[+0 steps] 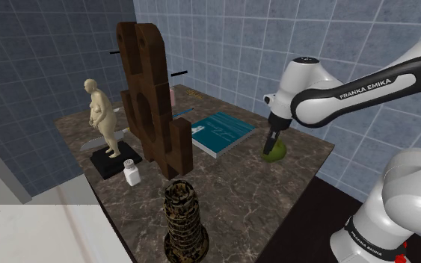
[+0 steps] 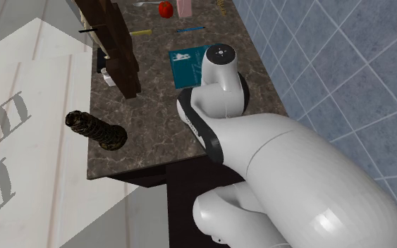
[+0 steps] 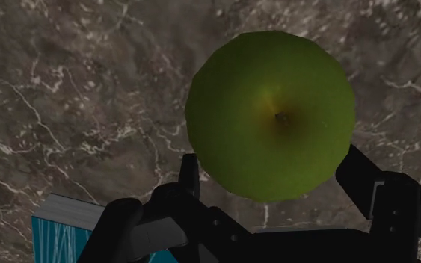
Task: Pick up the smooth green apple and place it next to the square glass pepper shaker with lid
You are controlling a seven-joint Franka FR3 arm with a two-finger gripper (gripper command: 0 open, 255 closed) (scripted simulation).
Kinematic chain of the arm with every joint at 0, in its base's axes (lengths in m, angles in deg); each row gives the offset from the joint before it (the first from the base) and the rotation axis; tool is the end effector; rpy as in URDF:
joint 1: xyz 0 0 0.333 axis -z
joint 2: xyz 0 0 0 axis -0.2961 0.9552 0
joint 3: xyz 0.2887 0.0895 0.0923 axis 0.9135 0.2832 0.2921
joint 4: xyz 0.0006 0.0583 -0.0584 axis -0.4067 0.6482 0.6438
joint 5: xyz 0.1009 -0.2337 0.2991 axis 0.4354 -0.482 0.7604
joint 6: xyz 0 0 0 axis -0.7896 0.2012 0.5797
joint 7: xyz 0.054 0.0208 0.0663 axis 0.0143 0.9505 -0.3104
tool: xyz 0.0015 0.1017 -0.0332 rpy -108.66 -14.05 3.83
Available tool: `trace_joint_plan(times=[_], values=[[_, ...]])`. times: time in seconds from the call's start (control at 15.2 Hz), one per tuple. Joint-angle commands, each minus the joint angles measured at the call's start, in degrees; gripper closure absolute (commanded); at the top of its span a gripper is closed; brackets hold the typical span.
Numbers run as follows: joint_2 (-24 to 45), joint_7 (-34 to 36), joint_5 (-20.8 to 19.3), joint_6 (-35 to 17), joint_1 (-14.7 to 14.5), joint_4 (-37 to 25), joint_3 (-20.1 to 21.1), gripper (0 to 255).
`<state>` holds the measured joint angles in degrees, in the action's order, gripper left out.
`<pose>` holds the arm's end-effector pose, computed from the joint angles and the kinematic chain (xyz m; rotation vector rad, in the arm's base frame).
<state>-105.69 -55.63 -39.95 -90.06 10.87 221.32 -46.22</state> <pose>0.3570 0.0163 0.3828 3.0072 0.6558 0.2343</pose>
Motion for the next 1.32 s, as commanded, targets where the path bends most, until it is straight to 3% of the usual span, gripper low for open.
trace_joint_plan(times=[0.0,1.25], values=[[-1.02,-0.12,0.09,1.91,-0.03,-0.86,0.02,255],[-6.78,-0.80,1.02,18.97,-0.43,-12.17,0.56,255]])
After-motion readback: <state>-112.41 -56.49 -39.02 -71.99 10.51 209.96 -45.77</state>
